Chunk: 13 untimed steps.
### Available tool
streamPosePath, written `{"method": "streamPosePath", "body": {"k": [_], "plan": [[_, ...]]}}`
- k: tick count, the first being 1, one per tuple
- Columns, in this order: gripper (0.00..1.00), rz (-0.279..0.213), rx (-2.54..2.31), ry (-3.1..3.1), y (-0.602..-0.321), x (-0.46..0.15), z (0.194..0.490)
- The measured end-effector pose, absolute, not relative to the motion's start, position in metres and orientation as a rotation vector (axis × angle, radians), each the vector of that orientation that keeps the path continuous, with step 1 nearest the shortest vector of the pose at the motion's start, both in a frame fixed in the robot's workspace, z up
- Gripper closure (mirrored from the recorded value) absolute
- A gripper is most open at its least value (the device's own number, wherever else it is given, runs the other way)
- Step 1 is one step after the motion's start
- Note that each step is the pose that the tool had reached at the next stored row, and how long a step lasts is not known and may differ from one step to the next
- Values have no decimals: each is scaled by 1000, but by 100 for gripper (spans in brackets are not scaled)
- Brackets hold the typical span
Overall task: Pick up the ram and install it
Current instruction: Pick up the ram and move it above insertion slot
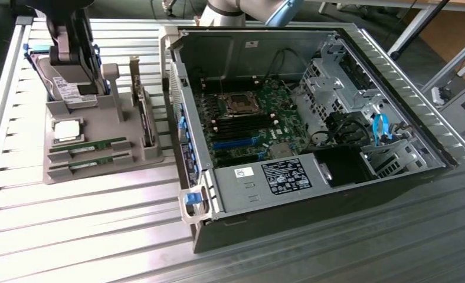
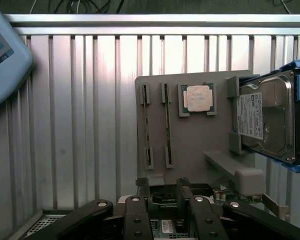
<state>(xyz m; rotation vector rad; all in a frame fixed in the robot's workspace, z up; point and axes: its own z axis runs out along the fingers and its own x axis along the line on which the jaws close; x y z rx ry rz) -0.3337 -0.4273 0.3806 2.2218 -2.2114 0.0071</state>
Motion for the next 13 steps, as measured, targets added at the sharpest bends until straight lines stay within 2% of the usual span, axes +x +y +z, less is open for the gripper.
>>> {"method": "streamPosePath", "body": {"k": [10, 13], "plan": [[65, 1, 2225, -2214, -441, -335, 371], [65, -57, 2250, -2240, -452, -335, 369]]}}
